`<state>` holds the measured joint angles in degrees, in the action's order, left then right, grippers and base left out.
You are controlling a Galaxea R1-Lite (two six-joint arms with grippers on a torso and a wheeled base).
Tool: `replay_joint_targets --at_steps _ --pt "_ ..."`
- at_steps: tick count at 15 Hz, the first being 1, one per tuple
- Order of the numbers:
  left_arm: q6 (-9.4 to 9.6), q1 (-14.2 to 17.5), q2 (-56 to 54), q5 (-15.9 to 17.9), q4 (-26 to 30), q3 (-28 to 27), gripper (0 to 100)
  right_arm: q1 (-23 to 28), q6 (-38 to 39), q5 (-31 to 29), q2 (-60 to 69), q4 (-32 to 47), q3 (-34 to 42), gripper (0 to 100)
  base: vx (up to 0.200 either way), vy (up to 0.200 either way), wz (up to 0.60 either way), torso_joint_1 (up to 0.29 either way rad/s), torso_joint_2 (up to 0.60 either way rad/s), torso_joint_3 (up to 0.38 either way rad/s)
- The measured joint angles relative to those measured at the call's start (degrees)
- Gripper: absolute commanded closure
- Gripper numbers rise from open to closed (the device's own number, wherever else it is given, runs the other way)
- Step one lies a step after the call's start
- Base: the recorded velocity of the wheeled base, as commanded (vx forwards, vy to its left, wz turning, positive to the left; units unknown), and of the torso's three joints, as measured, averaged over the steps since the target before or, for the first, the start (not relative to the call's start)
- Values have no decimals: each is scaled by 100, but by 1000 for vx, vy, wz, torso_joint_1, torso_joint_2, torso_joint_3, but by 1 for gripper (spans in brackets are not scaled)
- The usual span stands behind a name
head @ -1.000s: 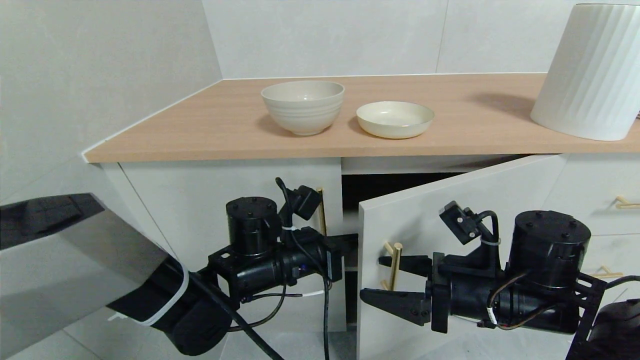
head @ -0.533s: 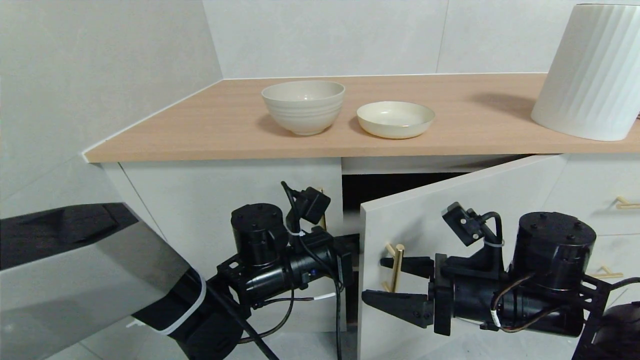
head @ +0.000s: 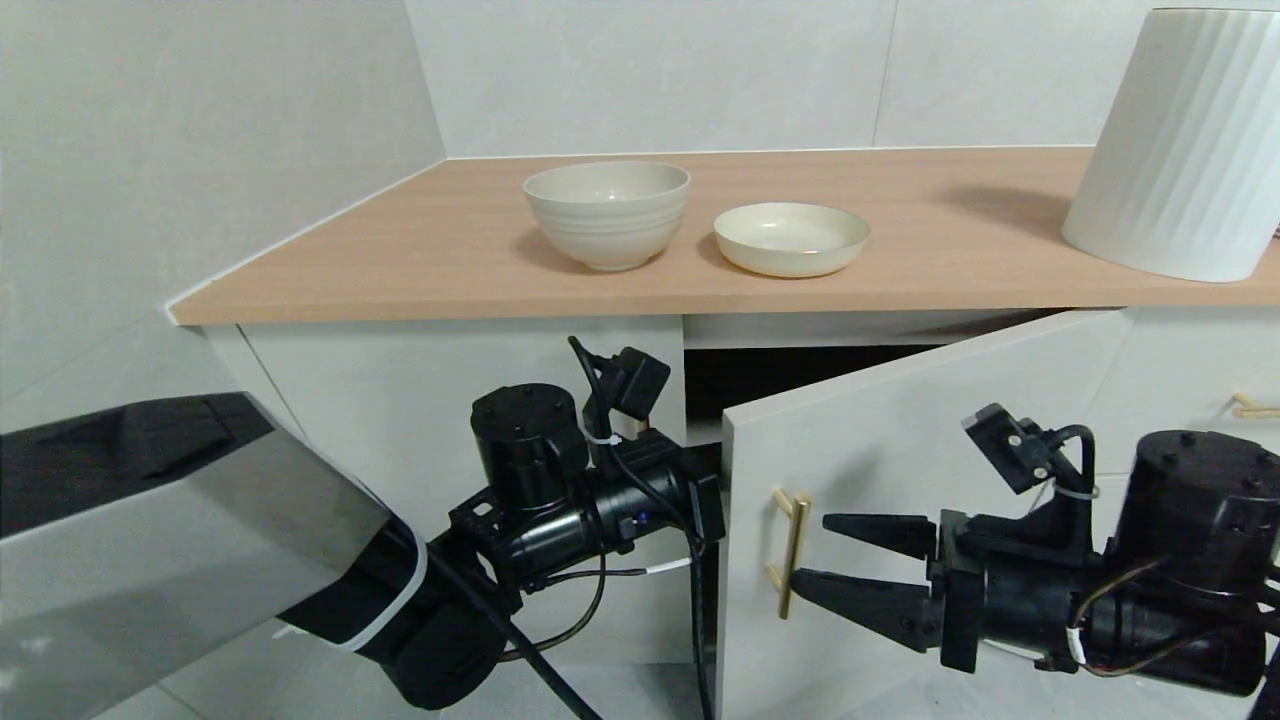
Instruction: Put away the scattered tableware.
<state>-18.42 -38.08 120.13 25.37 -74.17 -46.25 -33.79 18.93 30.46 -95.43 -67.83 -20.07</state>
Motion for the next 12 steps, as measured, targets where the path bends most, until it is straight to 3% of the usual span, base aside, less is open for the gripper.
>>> replay_joint_targets --at_steps 3,6,8,10,12 --pt "0 -96 -28 -6 108 -179 100 44 -167 -63 533 263 496 0 0 0 0 0 0 0" --pt "2 -249 -174 -30 336 -187 100 -40 -933 -1569 1009 1076 673 0 0 0 0 0 0 0" --pt "4 -260 -212 -55 352 -121 100 -405 -1051 -2046 1503 2031 552 0 0 0 0 0 0 0" --pt "17 -266 -238 -57 336 -13 100 -697 -1084 -2191 2060 3578 251 0 0 0 0 0 0 0" --pt "35 -266 -249 -61 328 72 100 -837 -1062 -2231 2448 4052 4 0 0 0 0 0 0 0"
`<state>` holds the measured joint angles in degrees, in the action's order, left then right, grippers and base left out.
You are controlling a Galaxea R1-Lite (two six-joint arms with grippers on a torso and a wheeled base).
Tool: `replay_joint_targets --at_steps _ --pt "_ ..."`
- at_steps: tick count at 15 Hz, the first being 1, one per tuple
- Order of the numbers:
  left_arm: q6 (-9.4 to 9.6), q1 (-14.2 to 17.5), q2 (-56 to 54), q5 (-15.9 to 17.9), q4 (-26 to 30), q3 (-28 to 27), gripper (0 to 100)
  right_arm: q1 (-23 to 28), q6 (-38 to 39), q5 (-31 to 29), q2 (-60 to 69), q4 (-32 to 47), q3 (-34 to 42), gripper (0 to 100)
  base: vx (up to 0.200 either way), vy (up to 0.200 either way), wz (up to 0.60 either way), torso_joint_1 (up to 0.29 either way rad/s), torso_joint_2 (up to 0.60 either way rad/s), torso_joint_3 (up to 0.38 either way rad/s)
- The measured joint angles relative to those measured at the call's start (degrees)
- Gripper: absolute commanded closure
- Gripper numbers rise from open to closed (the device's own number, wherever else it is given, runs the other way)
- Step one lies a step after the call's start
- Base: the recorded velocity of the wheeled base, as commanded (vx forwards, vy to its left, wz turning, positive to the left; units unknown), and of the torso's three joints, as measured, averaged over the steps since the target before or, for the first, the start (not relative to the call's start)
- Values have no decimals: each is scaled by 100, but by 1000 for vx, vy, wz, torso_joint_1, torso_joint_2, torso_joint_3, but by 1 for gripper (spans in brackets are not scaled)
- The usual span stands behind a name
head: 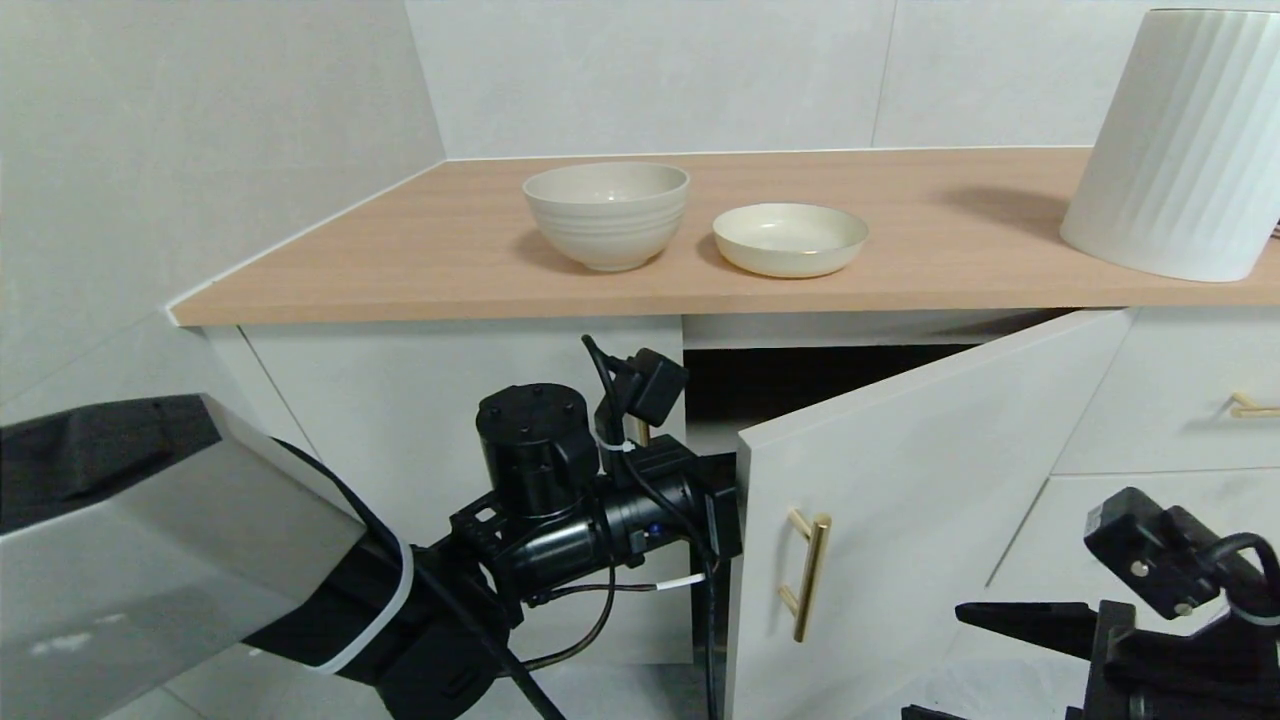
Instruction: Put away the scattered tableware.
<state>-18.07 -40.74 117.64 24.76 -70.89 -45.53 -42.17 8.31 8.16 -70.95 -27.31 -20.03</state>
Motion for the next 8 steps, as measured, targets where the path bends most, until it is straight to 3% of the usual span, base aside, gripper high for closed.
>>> replay_joint_targets --at_steps 2,8 --pt "9 -11 -16 0 -6 111 100 -33 101 5 172 13 -63 0 0 0 0 0 0 0" --pt "15 -68 -33 15 22 162 100 -44 134 7 183 35 -56 0 -200 0 0 3 1 2"
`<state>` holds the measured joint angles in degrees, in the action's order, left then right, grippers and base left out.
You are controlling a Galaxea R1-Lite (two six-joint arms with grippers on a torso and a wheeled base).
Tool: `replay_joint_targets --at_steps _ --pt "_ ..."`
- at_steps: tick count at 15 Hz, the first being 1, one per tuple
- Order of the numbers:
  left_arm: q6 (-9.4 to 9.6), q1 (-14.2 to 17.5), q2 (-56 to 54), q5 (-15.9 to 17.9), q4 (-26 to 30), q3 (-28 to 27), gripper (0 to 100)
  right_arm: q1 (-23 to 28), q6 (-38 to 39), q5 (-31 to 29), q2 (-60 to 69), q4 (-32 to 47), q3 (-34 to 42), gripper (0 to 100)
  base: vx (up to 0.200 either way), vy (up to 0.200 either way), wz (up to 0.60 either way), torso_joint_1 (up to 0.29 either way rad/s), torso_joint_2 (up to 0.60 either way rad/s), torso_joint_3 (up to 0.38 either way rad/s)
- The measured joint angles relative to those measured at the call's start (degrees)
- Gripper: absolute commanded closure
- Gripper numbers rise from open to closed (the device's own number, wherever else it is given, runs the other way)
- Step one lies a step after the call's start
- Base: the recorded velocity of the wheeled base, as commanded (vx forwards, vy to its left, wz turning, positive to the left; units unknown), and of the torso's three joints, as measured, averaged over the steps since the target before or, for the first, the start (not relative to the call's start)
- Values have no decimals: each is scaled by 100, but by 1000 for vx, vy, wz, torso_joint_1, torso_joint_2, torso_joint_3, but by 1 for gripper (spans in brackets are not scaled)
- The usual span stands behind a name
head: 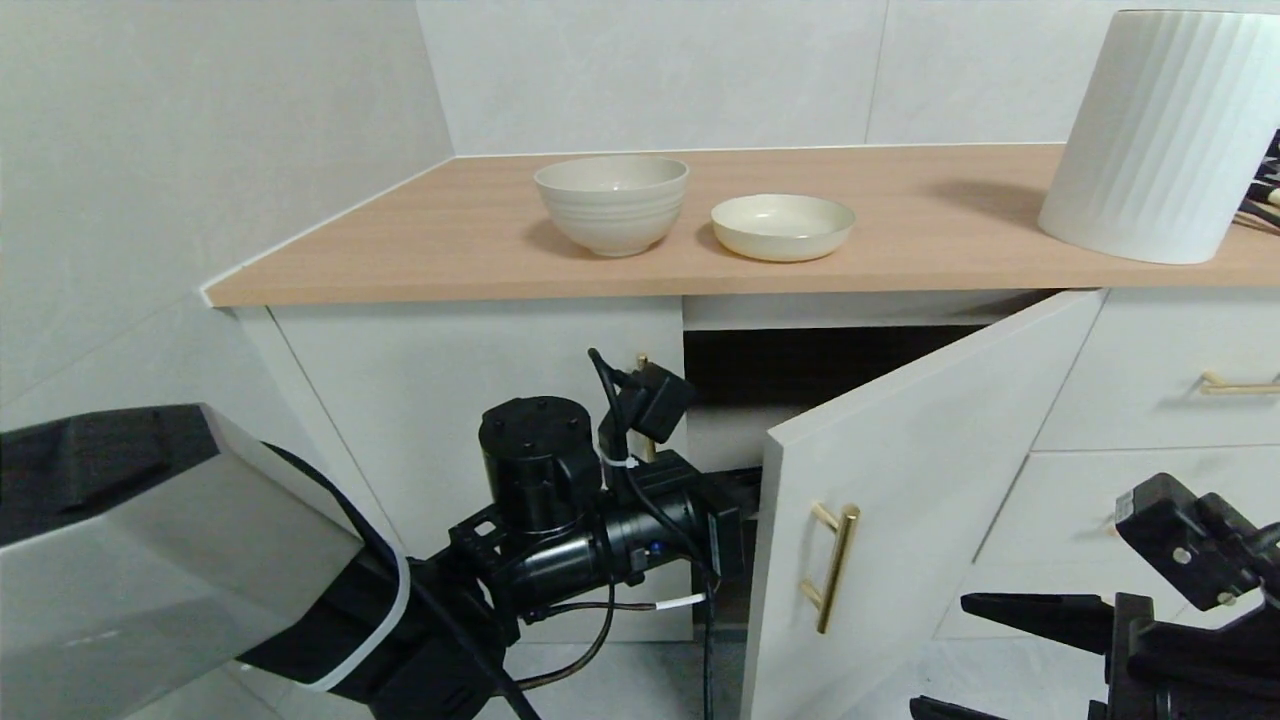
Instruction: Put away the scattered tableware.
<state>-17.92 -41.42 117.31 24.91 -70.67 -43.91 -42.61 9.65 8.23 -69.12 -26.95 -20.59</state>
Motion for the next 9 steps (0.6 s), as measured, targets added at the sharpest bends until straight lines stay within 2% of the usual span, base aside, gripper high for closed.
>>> replay_joint_targets --at_steps 1,4,9 --pt "0 9 5 -4 2 -7 100 2 0 0 -4 9 4 0 -200 0 0 7 -7 2" --pt "0 11 57 -6 5 -57 100 0 -5 0 -11 13 34 0 0 0 0 0 0 0" --pt "-2 16 380 -20 5 -506 100 0 -6 2 -11 7 48 0 0 0 0 0 0 0"
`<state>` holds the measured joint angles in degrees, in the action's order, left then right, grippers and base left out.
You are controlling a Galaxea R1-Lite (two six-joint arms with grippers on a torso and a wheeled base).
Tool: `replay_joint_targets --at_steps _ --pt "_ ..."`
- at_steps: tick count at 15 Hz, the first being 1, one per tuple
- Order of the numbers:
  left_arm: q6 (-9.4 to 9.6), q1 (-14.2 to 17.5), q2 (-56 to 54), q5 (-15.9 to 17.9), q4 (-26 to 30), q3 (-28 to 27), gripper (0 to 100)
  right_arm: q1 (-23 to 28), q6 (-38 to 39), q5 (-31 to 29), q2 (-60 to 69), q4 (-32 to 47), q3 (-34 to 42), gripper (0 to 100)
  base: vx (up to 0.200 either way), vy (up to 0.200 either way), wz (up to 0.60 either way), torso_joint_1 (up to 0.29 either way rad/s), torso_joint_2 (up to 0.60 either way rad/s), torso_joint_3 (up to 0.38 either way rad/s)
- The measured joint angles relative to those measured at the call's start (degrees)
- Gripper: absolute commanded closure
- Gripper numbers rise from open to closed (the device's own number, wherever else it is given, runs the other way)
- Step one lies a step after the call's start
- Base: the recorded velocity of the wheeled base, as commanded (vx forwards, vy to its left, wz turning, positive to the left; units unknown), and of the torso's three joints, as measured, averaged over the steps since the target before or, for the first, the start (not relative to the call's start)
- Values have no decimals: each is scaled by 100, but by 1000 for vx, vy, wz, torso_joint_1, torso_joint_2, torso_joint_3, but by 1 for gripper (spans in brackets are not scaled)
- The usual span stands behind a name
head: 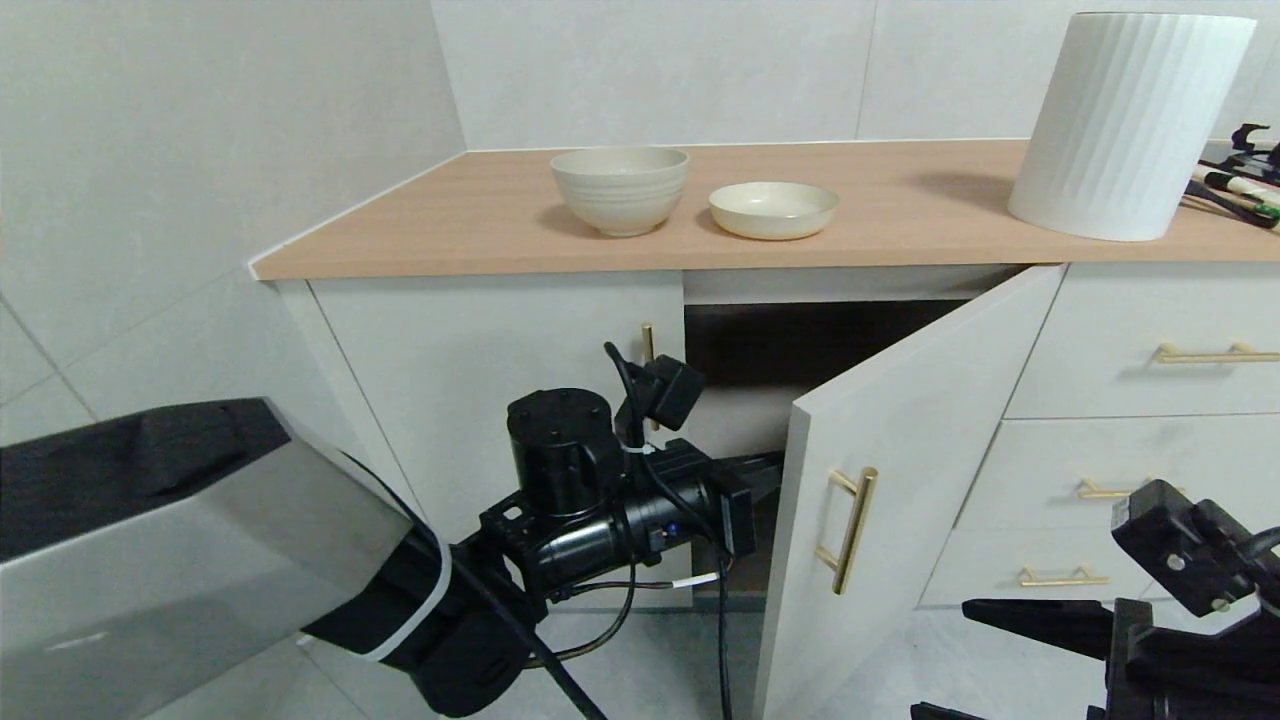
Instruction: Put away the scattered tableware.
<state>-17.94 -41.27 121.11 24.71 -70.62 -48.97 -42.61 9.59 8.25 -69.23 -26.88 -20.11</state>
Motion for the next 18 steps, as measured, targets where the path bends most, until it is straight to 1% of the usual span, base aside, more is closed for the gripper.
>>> replay_joint_targets --at_steps 4,6,7,16,18 --pt "-4 -21 358 9 77 -461 100 0 0 0 -22 -10 0 0 0 0 0 0 0 0" --pt "-4 -55 446 11 202 -613 100 0 0 -2 -23 -10 -2 0 -200 0 0 2 2 5" --pt "-1 -57 483 11 213 -666 100 0 -2 -2 -26 -11 -2 0 -200 0 0 12 2 2" --pt "0 -73 791 -189 211 -941 100 0 -2 0 -33 -10 11 0 0 0 0 0 0 0" --pt "0 -182 819 -235 215 -974 100 -9 -2 4 -33 -10 11 0 0 0 0 0 0 0"
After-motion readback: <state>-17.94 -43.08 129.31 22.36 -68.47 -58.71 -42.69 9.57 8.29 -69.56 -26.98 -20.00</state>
